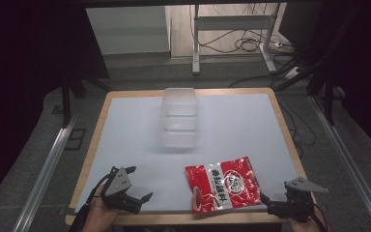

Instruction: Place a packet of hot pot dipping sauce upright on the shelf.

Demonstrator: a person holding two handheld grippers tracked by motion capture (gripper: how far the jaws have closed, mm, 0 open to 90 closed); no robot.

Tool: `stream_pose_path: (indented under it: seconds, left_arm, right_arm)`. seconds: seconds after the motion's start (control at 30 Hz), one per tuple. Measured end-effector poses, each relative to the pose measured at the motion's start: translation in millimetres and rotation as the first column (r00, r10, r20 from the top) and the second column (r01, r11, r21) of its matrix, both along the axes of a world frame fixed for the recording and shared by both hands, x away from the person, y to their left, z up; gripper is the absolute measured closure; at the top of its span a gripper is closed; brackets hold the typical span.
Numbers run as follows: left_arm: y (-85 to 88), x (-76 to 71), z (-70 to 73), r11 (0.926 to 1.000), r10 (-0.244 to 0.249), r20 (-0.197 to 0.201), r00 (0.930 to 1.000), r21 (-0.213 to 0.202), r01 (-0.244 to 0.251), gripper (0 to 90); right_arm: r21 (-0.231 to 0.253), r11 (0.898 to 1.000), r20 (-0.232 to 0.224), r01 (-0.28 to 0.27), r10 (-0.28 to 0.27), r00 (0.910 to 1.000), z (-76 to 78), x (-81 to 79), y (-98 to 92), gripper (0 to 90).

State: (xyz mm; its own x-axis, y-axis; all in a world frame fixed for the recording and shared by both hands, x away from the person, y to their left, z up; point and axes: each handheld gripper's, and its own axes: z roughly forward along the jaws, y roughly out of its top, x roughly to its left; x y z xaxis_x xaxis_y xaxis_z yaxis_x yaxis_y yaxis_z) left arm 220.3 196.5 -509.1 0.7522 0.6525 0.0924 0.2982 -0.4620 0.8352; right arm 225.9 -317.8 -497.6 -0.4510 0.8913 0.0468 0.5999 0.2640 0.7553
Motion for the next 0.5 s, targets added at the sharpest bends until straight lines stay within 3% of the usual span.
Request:
stream_pose_path:
  seconds: [0.13,0.5]
  left_arm:
    - [-0.2,-0.1,0.0,1.0000,-0.001,0.000,1.0000,0.002,0.001,0.0]
    - [-1.0,0.0,-0.1,1.0000,-0.002,0.000,1.0000,0.009,0.002,0.0]
  right_arm:
    - [-0.018,0.999,0.008,-0.031,0.032,0.9995,-1.9,0.7,-2.4,0.0]
    - [-0.002,0.999,0.007,-0.052,0.052,0.9986,-1.9,0.8,-4.2,0.0]
